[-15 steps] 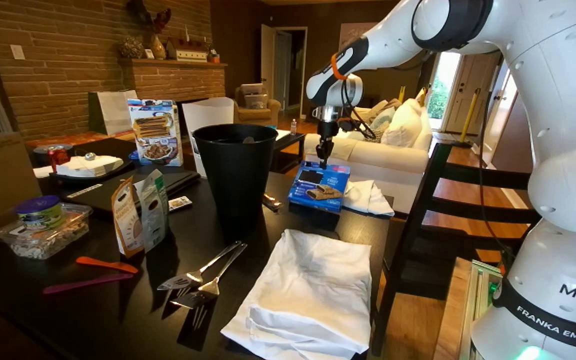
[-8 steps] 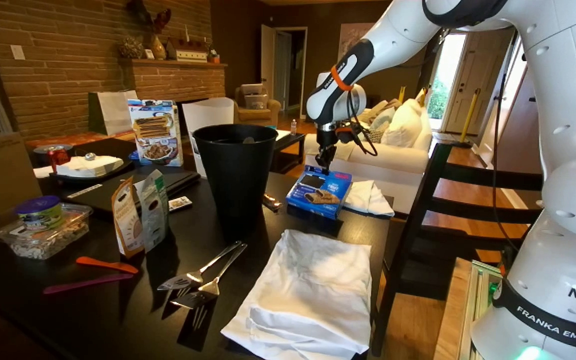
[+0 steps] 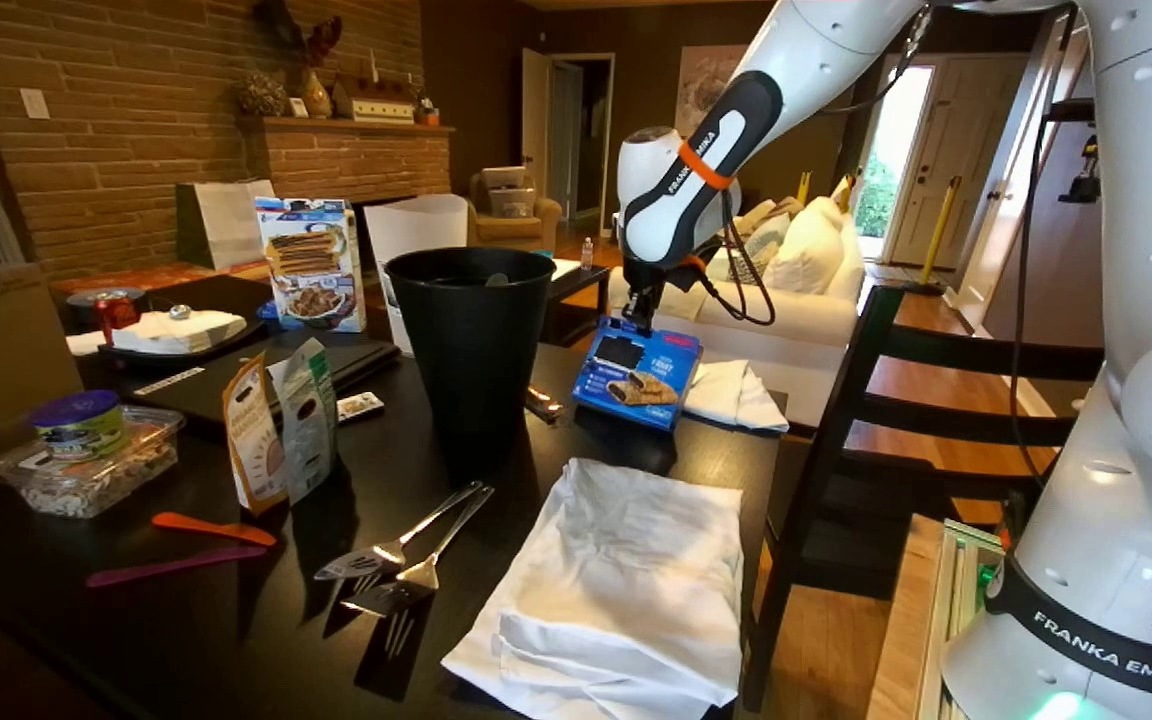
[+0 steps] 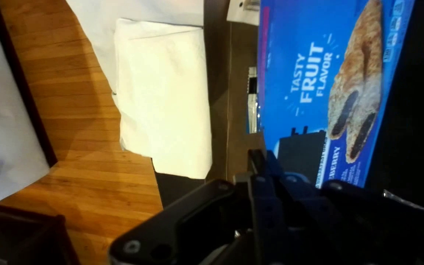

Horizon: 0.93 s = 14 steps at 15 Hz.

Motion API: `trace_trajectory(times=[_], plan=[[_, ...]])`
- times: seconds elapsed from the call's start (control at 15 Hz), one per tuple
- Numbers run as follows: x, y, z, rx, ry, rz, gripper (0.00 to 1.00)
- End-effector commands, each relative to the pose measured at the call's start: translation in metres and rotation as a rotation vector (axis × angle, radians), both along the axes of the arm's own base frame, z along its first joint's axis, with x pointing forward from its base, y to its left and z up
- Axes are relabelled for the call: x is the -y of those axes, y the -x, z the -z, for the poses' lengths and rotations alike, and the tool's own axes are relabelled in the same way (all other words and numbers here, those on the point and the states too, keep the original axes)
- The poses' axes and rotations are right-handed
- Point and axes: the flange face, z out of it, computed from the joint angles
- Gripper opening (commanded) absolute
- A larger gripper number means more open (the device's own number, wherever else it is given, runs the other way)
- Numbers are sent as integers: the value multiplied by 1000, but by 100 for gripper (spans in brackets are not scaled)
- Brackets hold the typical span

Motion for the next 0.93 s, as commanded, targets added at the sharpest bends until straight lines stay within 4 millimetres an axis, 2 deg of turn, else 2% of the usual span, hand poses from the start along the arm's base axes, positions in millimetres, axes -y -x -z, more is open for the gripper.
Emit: trace_trajectory(times=[0.0, 0.6, 0.67, 0.73, 0.87], plan=[[-18, 14, -8, 54, 84, -29, 0], [-40, 19, -2, 107, 300, -69, 0], [-43, 20, 1, 113, 299, -79, 0], [-35, 12, 4, 94, 281, -71, 1], [-40, 12, 5, 99, 290, -75, 1]])
